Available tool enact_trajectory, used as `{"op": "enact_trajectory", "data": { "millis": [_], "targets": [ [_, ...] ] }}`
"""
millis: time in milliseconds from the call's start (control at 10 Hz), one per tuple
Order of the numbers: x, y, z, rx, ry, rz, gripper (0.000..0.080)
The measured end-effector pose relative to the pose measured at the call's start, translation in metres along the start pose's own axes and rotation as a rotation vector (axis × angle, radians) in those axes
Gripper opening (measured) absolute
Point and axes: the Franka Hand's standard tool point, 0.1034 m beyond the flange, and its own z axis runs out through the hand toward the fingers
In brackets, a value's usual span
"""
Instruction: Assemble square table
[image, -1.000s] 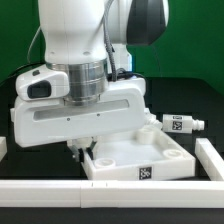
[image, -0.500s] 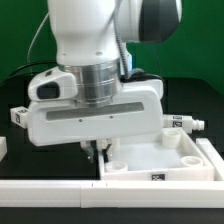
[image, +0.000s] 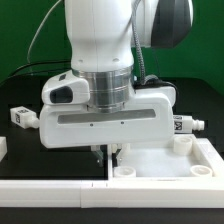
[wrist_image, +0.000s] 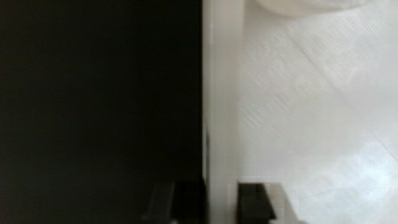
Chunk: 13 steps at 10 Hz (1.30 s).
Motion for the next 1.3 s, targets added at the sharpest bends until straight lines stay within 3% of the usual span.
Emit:
{"op": "enact_trajectory", "data": {
  "millis": [100,400,500,600,800,1200,1300],
  "targets": [
    [0.0,-0.001,0.0,0.0,0.0,-0.001,0.0054],
    [-0.005,0.0,-0.003,0.008,-0.028,0.009,0.0552],
    [-0.015,0.0,-0.017,0.021,-0.078,0.029,0.0552],
    [-0.027,-0.006,-0.031,0.028,-0.116,0.055,0.0619],
    [-0.057,-0.031,-0.053,0.025,-0.138,0.076,0.0643],
    [-0.058,-0.031,-0.047,0.025,-0.145,0.069,0.0649],
    [-0.066,-0.042,-0.044,0.024,-0.16,0.151,0.0649]
  ]
}}
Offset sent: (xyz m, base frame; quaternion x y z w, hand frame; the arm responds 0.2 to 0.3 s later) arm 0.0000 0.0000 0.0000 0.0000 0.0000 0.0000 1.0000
